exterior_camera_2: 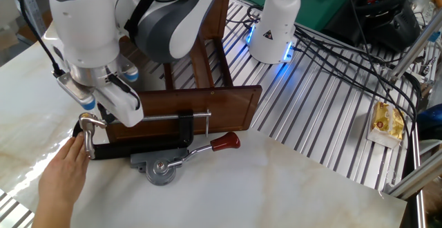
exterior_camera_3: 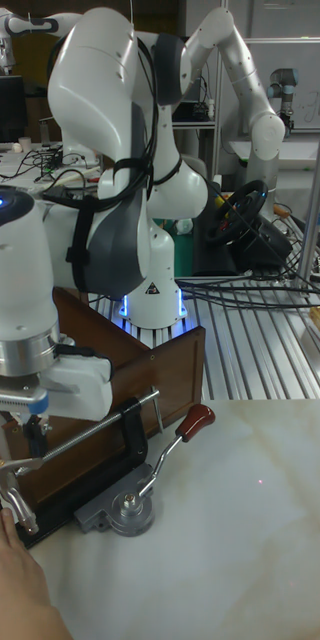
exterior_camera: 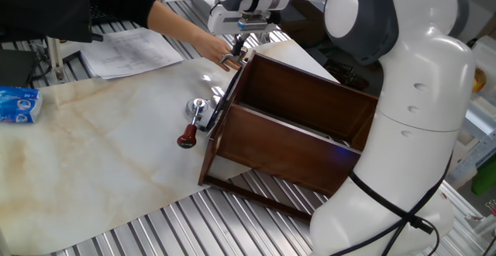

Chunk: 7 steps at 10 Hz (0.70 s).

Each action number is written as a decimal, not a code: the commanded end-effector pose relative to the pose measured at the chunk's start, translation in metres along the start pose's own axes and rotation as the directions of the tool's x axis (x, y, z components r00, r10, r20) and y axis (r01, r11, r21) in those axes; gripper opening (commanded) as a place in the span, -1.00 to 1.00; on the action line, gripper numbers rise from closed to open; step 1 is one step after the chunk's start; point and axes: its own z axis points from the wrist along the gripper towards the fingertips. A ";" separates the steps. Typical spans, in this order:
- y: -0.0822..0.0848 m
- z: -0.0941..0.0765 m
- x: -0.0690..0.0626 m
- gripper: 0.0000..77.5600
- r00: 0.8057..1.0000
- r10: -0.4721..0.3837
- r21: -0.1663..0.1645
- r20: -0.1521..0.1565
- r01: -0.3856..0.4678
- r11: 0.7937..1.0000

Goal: Turn off the water tap

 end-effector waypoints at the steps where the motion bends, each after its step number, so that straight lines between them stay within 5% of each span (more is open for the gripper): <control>1: 0.000 -0.001 -0.003 -1.00 1.000 0.014 -0.001 0.017 -0.014 1.000; 7: 0.003 -0.002 -0.027 -1.00 0.999 0.036 0.009 0.033 -0.036 0.999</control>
